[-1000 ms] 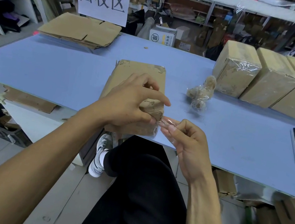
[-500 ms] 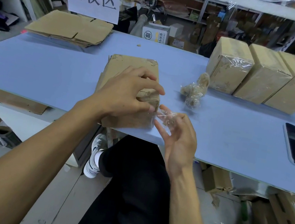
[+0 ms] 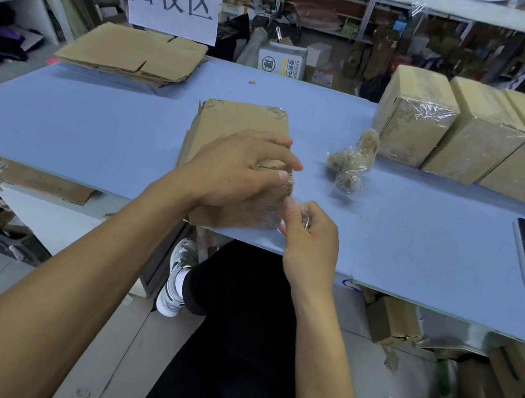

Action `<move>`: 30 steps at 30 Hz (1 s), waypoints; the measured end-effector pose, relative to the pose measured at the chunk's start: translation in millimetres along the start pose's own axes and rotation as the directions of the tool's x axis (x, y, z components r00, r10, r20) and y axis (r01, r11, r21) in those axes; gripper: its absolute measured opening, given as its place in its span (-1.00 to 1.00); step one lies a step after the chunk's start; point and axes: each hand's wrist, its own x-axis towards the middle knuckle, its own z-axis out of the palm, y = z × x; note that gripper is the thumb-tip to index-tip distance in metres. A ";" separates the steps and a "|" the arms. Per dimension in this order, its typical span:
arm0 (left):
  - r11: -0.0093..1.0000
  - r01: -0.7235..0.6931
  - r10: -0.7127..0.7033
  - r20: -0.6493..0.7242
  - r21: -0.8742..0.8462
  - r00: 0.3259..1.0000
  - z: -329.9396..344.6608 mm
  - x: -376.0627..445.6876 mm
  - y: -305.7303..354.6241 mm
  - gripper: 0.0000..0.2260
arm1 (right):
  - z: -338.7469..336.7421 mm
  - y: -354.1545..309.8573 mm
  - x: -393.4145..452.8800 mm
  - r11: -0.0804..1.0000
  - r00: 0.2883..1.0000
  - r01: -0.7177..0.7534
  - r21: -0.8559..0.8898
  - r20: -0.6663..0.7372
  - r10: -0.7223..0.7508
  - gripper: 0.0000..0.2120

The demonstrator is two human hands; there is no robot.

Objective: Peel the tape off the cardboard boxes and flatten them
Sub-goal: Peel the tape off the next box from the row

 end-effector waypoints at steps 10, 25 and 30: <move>0.999 -0.005 0.005 0.005 -0.033 1.000 -1.7 0.1 6.7 -0.71 | -22.1 7.5 7.7 0.999 0.988 0.030 0.020 0.148 -0.033 -0.66; 0.999 -0.015 0.016 0.014 -0.030 1.000 -2.2 2.6 7.2 -0.76 | -32.5 5.4 -1.0 0.945 0.972 -0.128 0.302 0.227 0.059 -0.83; 0.999 -0.016 0.016 0.008 -0.045 1.000 -2.7 3.1 6.4 -0.78 | -35.9 4.7 -1.8 0.944 0.967 -0.070 0.322 0.256 -0.015 -0.81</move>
